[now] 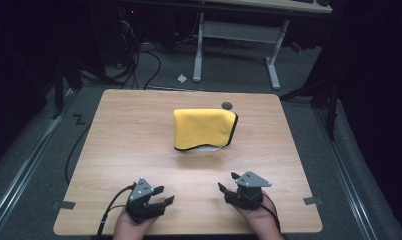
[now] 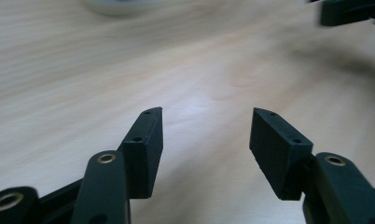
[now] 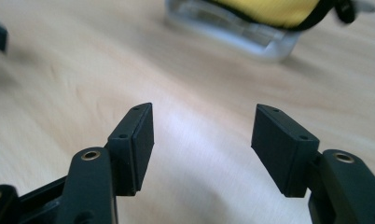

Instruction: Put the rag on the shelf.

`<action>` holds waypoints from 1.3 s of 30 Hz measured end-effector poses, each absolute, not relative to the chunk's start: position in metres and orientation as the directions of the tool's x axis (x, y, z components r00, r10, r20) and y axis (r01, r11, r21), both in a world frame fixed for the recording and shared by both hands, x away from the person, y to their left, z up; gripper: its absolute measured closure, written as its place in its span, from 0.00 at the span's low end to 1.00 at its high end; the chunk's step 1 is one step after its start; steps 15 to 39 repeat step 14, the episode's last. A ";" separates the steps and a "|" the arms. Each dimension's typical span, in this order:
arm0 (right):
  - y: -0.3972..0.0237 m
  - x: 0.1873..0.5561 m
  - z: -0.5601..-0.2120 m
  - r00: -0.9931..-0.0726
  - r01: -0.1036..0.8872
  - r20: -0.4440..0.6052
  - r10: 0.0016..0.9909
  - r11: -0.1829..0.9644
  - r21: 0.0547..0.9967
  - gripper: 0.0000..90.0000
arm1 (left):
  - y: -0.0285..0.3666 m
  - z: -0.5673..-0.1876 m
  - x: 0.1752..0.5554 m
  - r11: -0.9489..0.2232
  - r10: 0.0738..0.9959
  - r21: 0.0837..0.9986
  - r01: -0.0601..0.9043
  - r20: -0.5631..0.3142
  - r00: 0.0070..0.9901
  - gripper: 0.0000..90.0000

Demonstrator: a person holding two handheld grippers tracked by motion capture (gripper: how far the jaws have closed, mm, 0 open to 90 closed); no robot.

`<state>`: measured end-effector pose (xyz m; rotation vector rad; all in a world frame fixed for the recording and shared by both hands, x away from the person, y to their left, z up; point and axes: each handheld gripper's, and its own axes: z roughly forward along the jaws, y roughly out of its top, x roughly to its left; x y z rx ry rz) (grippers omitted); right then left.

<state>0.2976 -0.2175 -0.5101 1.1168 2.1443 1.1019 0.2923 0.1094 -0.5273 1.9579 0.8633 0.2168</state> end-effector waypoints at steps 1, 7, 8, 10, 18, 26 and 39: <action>-0.215 0.295 -0.513 -0.559 0.446 -0.075 0.826 0.375 0.813 0.44 | 0.103 -0.526 0.291 -0.327 0.644 0.824 0.462 -0.164 0.747 0.49; -0.219 0.303 -0.519 -0.552 0.460 -0.081 0.830 0.384 0.801 0.44 | 0.112 -0.526 0.299 -0.326 0.680 0.826 0.459 -0.132 0.721 0.47; -0.221 0.303 -0.519 -0.550 0.461 -0.075 0.831 0.378 0.803 0.44 | 0.116 -0.526 0.299 -0.314 0.689 0.825 0.469 -0.142 0.711 0.47; -0.224 0.303 -0.520 -0.551 0.459 -0.079 0.831 0.380 0.803 0.44 | 0.122 -0.526 0.301 -0.289 0.704 0.830 0.478 -0.154 0.693 0.48; -0.228 0.303 -0.519 -0.544 0.460 -0.078 0.836 0.375 0.805 0.44 | 0.123 -0.526 0.302 -0.281 0.708 0.831 0.479 -0.157 0.688 0.48; -0.228 0.303 -0.519 -0.544 0.460 -0.078 0.836 0.375 0.805 0.44 | 0.123 -0.526 0.302 -0.281 0.708 0.831 0.479 -0.157 0.688 0.48; -0.228 0.303 -0.519 -0.544 0.460 -0.078 0.836 0.375 0.805 0.44 | 0.123 -0.526 0.302 -0.281 0.708 0.831 0.479 -0.157 0.688 0.48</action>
